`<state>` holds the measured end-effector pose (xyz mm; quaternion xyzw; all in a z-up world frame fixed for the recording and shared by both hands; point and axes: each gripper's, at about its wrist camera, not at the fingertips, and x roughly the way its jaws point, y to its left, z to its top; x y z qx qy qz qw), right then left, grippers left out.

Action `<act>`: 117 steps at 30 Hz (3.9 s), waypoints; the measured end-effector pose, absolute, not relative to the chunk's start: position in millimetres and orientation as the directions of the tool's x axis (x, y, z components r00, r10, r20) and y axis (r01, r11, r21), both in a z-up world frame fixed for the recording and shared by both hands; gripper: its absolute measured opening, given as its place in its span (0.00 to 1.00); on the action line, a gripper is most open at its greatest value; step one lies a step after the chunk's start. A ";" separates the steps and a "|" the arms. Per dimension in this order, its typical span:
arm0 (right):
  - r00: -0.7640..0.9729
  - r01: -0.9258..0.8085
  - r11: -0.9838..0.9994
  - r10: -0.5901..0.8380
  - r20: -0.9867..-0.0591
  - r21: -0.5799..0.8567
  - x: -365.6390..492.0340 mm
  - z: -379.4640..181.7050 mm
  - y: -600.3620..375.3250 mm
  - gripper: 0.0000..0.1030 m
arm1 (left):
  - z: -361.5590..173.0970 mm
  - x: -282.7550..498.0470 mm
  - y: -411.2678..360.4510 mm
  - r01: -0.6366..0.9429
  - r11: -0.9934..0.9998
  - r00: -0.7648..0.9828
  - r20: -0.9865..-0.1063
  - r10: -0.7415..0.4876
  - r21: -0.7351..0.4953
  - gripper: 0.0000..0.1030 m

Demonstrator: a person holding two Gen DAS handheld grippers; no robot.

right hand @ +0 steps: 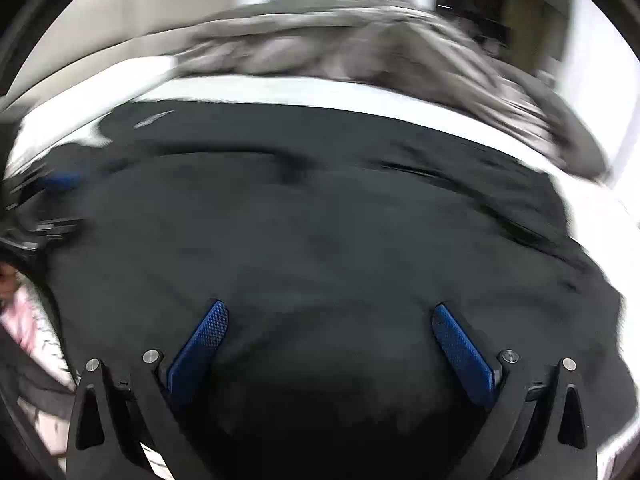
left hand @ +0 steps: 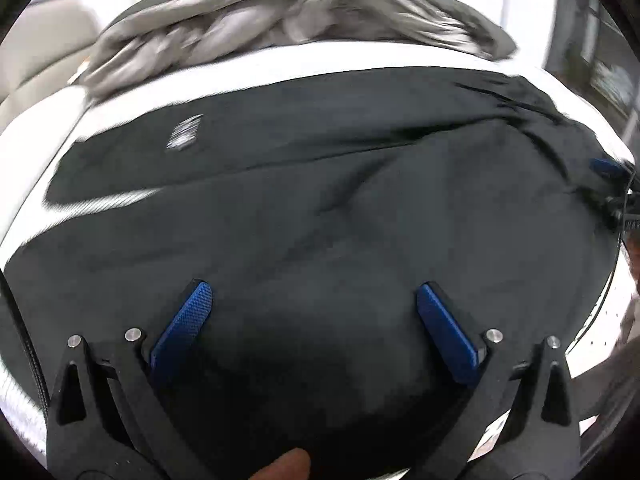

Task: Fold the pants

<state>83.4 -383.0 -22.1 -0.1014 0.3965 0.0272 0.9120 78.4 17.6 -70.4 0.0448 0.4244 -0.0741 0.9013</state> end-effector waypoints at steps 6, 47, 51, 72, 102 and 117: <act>0.669 0.064 0.998 -0.058 -0.741 -0.021 55.2 -15.6 -483.7 0.97 | -51.8 64.7 145.3 -0.153 0.988 0.658 -0.748 0.086 -0.021 0.99; 0.785 0.291 0.537 0.339 -0.518 0.792 22.6 -38.5 -587.8 0.96 | -46.9 64.5 276.4 -0.441 0.679 0.774 -0.632 -0.043 -0.587 0.00; 0.815 0.320 0.549 0.257 -0.520 0.772 20.5 -29.7 -589.7 0.71 | -54.5 68.8 279.8 -0.449 0.676 0.765 -0.643 -0.048 -0.584 0.00; 0.873 0.204 0.607 0.242 -0.424 0.768 -11.8 9.8 -584.7 0.10 | -26.8 40.2 290.2 -0.421 0.711 0.797 -0.604 -0.007 -0.563 0.00; 0.810 0.332 0.744 0.089 -0.579 0.580 293.0 47.4 -570.9 0.48 | -2.1 341.3 331.8 -0.524 0.761 0.598 -0.801 0.009 -0.382 0.61; 0.910 0.073 0.744 0.223 -0.350 0.664 111.7 114.8 -497.8 0.88 | -2.0 192.4 265.7 -0.398 0.677 0.717 -0.670 -0.192 -0.620 0.64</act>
